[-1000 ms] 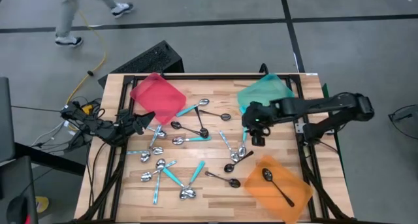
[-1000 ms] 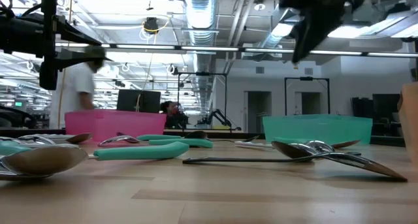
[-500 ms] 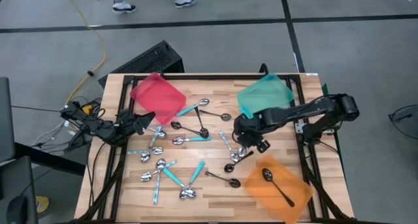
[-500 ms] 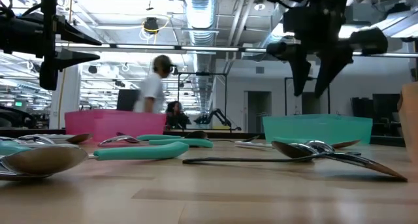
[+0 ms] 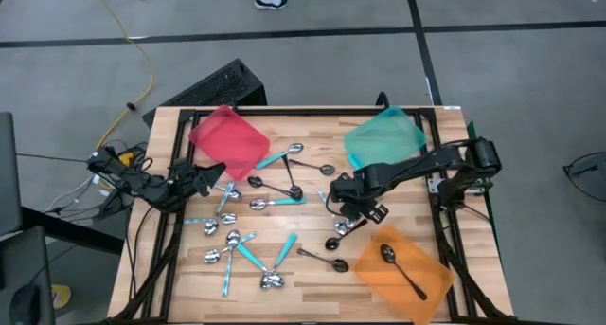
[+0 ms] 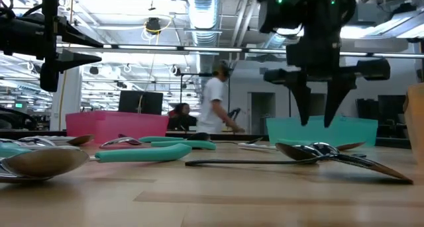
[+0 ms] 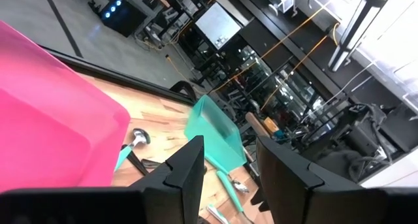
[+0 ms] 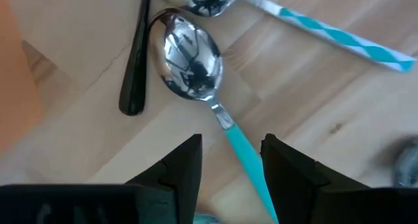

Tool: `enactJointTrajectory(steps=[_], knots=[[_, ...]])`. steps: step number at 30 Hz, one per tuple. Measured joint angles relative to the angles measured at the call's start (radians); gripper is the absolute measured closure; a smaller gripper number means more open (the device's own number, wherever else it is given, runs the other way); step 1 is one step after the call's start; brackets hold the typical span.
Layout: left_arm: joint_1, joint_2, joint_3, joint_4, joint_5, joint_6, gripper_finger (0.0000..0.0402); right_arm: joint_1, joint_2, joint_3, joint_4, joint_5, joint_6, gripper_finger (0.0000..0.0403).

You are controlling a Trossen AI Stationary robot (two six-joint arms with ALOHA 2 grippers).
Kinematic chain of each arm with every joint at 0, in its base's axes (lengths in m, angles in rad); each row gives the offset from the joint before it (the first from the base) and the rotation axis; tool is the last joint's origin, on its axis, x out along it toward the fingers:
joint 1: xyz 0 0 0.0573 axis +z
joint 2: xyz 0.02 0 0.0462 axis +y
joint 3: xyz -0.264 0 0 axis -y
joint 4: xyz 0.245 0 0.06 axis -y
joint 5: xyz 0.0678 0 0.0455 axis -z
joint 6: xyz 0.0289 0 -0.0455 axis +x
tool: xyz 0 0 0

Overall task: Sort silverware by color (type)
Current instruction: Put the blue spoon into the blue bin

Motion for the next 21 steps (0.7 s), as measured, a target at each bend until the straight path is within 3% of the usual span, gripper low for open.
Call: enactJointTrajectory(steps=[16, 21], knots=[[0.0, 0.0, 0.0, 0.0, 0.0, 0.0, 0.0278, 0.002, 0.061, -0.049, 0.066, -0.044, -0.03, 0.0256], [0.0, 0.0, 0.0, 0.001, 0.0, -0.001, 0.0278, 0.003, 0.055, -0.097, 0.127, -0.01, -0.025, 0.0266]])
